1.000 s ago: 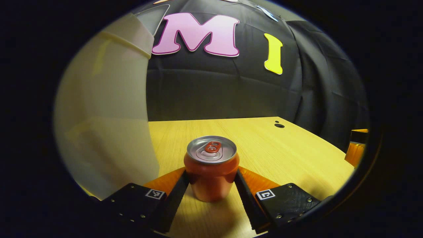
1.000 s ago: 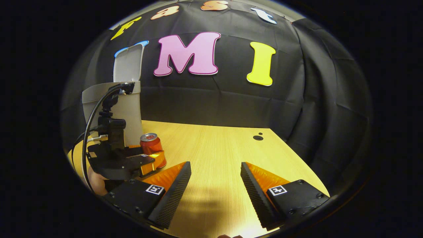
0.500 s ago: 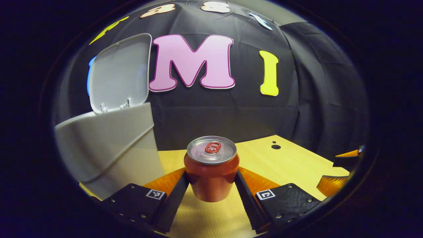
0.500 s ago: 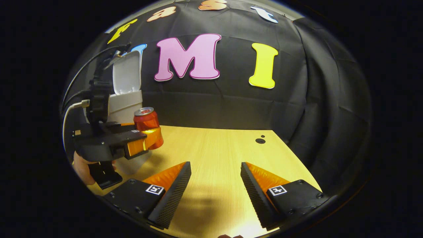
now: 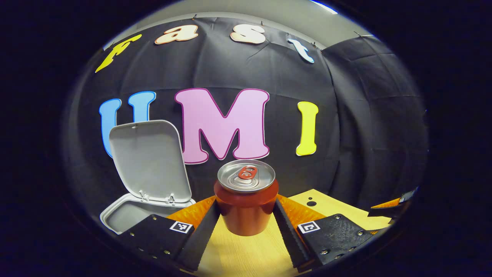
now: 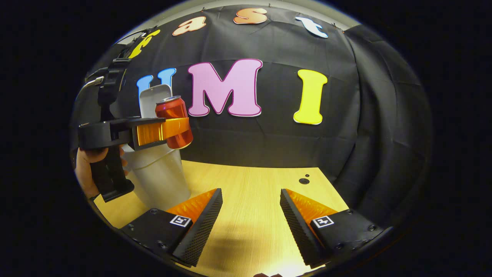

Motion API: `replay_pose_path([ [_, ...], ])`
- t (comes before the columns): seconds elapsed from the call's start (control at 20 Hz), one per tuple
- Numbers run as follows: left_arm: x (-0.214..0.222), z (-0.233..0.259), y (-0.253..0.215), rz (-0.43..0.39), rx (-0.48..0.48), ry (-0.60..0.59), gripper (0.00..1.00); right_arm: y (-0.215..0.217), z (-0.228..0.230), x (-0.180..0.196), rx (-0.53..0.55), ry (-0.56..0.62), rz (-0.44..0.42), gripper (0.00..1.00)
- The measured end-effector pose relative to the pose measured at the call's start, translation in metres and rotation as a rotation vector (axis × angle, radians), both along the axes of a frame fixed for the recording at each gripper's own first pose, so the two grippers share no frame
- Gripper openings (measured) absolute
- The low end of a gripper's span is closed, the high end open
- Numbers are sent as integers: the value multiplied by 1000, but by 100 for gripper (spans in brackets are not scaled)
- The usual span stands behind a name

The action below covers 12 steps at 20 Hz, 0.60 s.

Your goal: Press the lid of the desktop garbage bin to open it, pick up the crumpled paper on the desktop and throw it into the bin, then pick up the pop can on the desktop and drop it into the bin, and finally close the garbage bin lid.

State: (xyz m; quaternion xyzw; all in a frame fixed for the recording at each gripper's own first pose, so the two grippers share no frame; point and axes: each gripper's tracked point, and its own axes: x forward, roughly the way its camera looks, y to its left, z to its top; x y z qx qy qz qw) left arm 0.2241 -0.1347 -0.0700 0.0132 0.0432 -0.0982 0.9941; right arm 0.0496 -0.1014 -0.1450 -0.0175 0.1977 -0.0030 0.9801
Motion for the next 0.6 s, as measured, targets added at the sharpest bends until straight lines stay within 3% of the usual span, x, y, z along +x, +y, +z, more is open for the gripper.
replay_pose_path([
  [0.35,-18,53,22,22,-11,-49,84,10,53,-2,-15,-84,25,98],
  [0.6,-24,62,57,91,-8,-46,84,19,66,-7,-12,-111,39,98],
])
